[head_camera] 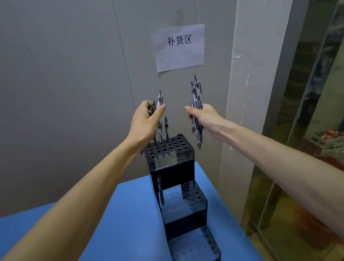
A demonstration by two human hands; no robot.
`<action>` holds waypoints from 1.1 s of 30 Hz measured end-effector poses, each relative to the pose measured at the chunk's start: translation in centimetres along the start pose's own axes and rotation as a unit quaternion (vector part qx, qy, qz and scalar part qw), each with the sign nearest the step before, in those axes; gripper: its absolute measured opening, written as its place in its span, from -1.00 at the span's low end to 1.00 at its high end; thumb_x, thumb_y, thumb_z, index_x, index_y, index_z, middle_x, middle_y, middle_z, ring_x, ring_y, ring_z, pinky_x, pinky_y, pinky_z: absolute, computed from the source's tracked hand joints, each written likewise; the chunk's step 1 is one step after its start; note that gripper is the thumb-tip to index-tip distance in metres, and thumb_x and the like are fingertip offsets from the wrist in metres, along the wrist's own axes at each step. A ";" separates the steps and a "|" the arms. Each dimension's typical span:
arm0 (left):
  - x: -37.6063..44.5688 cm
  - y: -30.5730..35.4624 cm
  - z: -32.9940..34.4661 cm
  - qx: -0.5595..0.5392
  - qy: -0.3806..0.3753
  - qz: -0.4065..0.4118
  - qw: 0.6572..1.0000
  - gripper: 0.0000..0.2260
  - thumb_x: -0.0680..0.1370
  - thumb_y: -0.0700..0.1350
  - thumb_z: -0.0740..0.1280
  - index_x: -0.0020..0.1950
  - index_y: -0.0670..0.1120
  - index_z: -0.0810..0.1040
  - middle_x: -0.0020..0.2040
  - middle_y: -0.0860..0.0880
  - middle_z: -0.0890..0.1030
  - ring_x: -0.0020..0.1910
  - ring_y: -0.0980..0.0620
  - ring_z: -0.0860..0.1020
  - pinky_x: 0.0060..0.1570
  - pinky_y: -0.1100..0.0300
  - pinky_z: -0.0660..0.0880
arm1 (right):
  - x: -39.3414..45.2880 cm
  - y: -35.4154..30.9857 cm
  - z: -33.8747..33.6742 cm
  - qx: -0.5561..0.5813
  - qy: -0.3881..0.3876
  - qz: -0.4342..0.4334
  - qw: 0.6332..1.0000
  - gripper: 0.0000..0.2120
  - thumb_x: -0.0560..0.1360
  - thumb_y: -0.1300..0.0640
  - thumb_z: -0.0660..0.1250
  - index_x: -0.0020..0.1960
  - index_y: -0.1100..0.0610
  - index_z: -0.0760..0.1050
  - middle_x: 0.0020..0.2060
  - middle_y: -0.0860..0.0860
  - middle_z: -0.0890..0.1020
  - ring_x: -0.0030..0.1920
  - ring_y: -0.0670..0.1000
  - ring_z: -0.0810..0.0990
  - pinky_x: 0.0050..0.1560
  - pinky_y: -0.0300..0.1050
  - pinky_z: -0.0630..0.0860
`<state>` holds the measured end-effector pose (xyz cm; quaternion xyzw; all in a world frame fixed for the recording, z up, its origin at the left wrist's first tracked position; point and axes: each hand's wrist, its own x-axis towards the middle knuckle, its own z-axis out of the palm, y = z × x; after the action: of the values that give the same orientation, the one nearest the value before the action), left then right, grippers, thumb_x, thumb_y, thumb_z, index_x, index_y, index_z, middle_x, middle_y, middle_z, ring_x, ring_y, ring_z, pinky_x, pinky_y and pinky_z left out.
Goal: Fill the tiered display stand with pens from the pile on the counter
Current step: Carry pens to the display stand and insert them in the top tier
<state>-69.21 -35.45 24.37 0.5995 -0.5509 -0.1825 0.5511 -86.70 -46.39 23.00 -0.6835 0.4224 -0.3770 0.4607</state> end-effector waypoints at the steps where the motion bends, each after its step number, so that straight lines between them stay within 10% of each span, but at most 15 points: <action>1: 0.2 0.0 0.1 -0.008 -0.001 0.006 1.000 -0.76 0.66 0.04 0.34 0.08 -0.14 0.49 -0.28 0.00 0.47 -0.40 0.11 0.40 -0.44 0.35 0.39 | 0.5 -0.2 0.1 0.012 -0.002 0.003 1.000 -0.63 0.59 -0.11 0.35 0.17 0.18 0.51 0.02 0.03 0.62 0.05 0.02 0.58 0.26 -0.01 0.47; 6: 1.1 -0.1 0.1 -0.066 0.021 -0.002 0.998 -0.75 0.56 0.00 0.48 0.01 -0.18 0.60 -0.26 -0.04 0.65 -0.50 0.12 0.42 -0.50 0.24 0.40 | 2.6 -0.6 1.1 0.030 0.004 -0.018 0.999 -0.61 0.61 -0.07 0.35 0.30 0.17 0.54 0.17 0.05 0.64 0.20 0.04 0.57 0.28 -0.04 0.43; 15: 2.0 -0.3 1.1 -0.046 0.062 -0.052 0.996 -0.74 0.47 0.04 0.57 -0.03 -0.13 0.68 -0.34 0.01 0.60 -0.41 0.07 0.51 -0.36 0.15 0.51 | 5.0 0.5 0.8 0.028 0.015 -0.057 0.998 -0.78 0.46 -0.04 0.54 -0.23 -0.01 0.55 -0.41 -0.15 0.55 -0.37 -0.10 0.46 -0.16 -0.12 0.42; 33: 2.8 -0.9 3.5 0.195 0.093 -0.030 0.976 -0.87 0.44 0.06 0.59 -0.09 0.06 0.73 -0.17 0.13 0.72 -0.13 0.12 0.67 0.07 0.01 0.62 | 6.2 0.9 -1.8 -0.022 -0.099 -0.180 0.978 -0.81 0.49 -0.09 0.50 -0.12 0.02 0.63 -0.33 -0.12 0.67 -0.40 -0.27 0.54 -0.31 -0.41 0.39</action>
<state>-70.75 -39.62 23.57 0.7261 -0.5041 -0.0320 0.4666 -86.30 -52.88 23.45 -0.7921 0.2528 -0.3750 0.4099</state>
